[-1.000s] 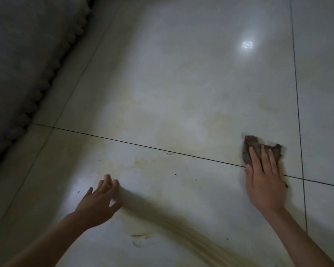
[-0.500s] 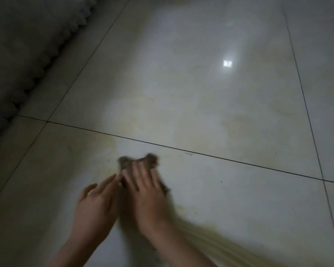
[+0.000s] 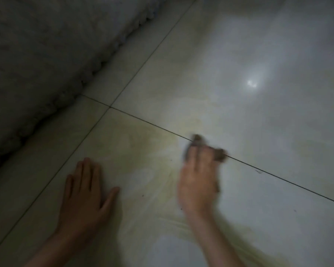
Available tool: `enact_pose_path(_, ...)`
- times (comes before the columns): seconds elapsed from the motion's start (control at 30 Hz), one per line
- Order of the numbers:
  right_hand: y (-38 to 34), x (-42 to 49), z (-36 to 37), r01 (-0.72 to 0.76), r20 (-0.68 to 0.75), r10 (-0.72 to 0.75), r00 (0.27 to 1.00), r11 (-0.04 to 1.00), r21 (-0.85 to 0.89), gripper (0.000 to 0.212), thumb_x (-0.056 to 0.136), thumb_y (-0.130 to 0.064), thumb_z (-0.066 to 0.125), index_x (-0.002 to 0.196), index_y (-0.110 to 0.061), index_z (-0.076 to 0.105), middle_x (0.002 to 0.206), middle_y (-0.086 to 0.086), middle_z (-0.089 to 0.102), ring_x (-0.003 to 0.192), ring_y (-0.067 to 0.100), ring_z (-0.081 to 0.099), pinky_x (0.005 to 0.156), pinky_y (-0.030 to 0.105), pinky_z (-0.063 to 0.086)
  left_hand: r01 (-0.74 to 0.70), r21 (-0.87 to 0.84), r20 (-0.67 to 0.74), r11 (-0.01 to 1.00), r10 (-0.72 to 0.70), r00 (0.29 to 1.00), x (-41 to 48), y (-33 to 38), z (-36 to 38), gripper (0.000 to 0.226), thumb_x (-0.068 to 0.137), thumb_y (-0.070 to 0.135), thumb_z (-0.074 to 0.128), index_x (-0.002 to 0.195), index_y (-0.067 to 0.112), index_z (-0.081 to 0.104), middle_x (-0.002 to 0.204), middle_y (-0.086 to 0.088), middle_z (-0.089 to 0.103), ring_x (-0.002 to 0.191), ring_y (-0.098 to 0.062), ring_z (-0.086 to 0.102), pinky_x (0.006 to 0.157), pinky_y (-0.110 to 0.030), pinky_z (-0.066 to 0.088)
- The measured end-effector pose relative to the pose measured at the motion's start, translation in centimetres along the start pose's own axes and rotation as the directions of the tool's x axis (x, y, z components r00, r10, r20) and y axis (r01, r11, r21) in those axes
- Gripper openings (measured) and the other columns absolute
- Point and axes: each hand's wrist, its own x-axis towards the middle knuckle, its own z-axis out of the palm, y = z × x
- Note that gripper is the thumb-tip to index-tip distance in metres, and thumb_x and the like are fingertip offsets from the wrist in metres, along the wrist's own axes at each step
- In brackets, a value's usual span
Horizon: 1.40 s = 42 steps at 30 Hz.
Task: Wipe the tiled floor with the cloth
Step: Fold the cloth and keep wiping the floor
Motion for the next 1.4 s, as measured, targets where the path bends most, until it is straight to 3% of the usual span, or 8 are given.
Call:
enact_pose_path(0.2, -5.9, 2.9, 1.2, 0.828, 0.151, -0.861, 0.485, 0.508, 0.239, 0.048, 0.098, -0.025, 0.041, 0.143, -0.009, 0.046, 0.149, 0.014, 0.042, 0.139, 0.030, 0.038, 0.116, 0.046, 0.026, 0.074, 0.011, -0.058, 0.997, -0.074, 0.996, 0.0, -2.8, -0.3, 0.102, 0.077, 0.074, -0.005, 0.153, 0.006, 0.003, 0.160, -0.010, -0.010, 0.147, -0.018, -0.016, 0.119, -0.039, -0.007)
enact_pose_path(0.4, -4.9, 12.1, 2.6, 0.317, 0.091, -0.323, 0.942, 0.945, 0.077, 0.053, 0.102, -0.025, 0.029, 0.154, -0.016, 0.018, 0.161, 0.009, 0.016, 0.148, 0.023, 0.013, 0.120, 0.038, 0.007, 0.179, 0.045, -0.100, 0.983, -0.174, 0.980, -0.9, -7.1, 0.3, 0.109, 0.076, 0.079, -0.005, 0.152, 0.003, 0.008, 0.161, -0.015, 0.001, 0.148, -0.021, -0.009, 0.121, -0.043, 0.000)
enact_pose_path(0.47, -8.8, 8.2, 3.4, 0.347, 0.060, -0.352, 0.934, 0.934, 0.081, 0.058, 0.099, -0.021, 0.024, 0.155, -0.011, 0.011, 0.160, 0.014, 0.016, 0.147, 0.031, 0.014, 0.118, 0.044, 0.008, 0.192, 0.040, -0.110, 0.981, -0.187, 0.976, -1.3, -7.8, 0.9, 0.107, 0.078, 0.079, -0.004, 0.152, 0.002, 0.008, 0.161, -0.014, -0.001, 0.148, -0.020, -0.010, 0.121, -0.044, 0.001)
enact_pose_path(0.7, -11.7, 3.2, 3.1, 0.910, 0.098, -0.980, 0.174, 0.198, 0.364, 0.048, 0.099, -0.024, 0.041, 0.146, -0.015, 0.042, 0.153, 0.008, 0.037, 0.143, 0.027, 0.031, 0.119, 0.045, 0.023, 0.163, -0.006, -0.202, 0.987, -0.161, 0.966, -1.5, -7.4, 1.5, 0.088, 0.095, 0.060, 0.004, 0.145, -0.007, 0.031, 0.156, -0.021, 0.021, 0.145, -0.031, 0.021, 0.116, -0.053, 0.016)
enact_pose_path(0.9, -11.5, 16.0, 4.3, 0.531, 0.131, -0.557, 0.820, 0.826, 0.187, 0.052, 0.102, -0.020, 0.037, 0.152, -0.012, 0.026, 0.160, 0.008, 0.019, 0.148, 0.025, 0.014, 0.121, 0.039, 0.009, 0.167, -0.013, -0.251, 0.986, -0.164, 0.954, -1.3, -7.7, 1.9, 0.077, 0.094, 0.051, 0.019, 0.146, -0.004, 0.031, 0.157, -0.019, 0.022, 0.147, -0.027, 0.019, 0.117, -0.050, 0.015)
enact_pose_path(1.0, -15.1, 8.4, 5.1, 0.510, 0.028, -0.533, 0.846, 0.822, 0.255, 0.052, 0.097, -0.016, 0.040, 0.149, -0.009, 0.034, 0.156, 0.013, 0.029, 0.145, 0.030, 0.022, 0.122, 0.036, 0.008, 0.173, -0.052, -0.249, 0.984, -0.180, 0.952, -1.3, -7.7, 1.7, 0.071, 0.093, 0.043, 0.023, 0.146, -0.003, 0.032, 0.156, -0.018, 0.023, 0.146, -0.028, 0.020, 0.116, -0.052, 0.017)
enact_pose_path(1.2, -15.9, 4.9, 4.7, 0.910, 0.081, -0.997, -0.007, 0.027, 0.414, 0.045, 0.098, -0.021, 0.045, 0.141, -0.007, 0.048, 0.151, 0.013, 0.038, 0.141, 0.030, 0.035, 0.116, 0.049, 0.025, 0.129, -0.089, -0.280, 0.988, -0.149, 0.948, -1.5, -8.0, 1.6, 0.064, 0.085, 0.023, 0.028, 0.135, -0.013, 0.044, 0.148, -0.027, 0.033, 0.137, -0.040, 0.035, 0.110, -0.056, 0.028)
enact_pose_path(1.4, -18.4, 15.3, 5.6, 0.572, 0.140, -0.598, 0.789, 0.799, 0.186, 0.052, 0.102, -0.022, 0.036, 0.152, -0.013, 0.027, 0.160, 0.008, 0.019, 0.148, 0.025, 0.014, 0.120, 0.039, 0.006, 0.120, -0.158, -0.326, 0.980, -0.167, 0.931, -1.3, -8.1, 2.1, 0.064, 0.088, 0.024, 0.028, 0.140, -0.011, 0.037, 0.152, -0.026, 0.029, 0.142, -0.035, 0.028, 0.115, -0.051, 0.018)
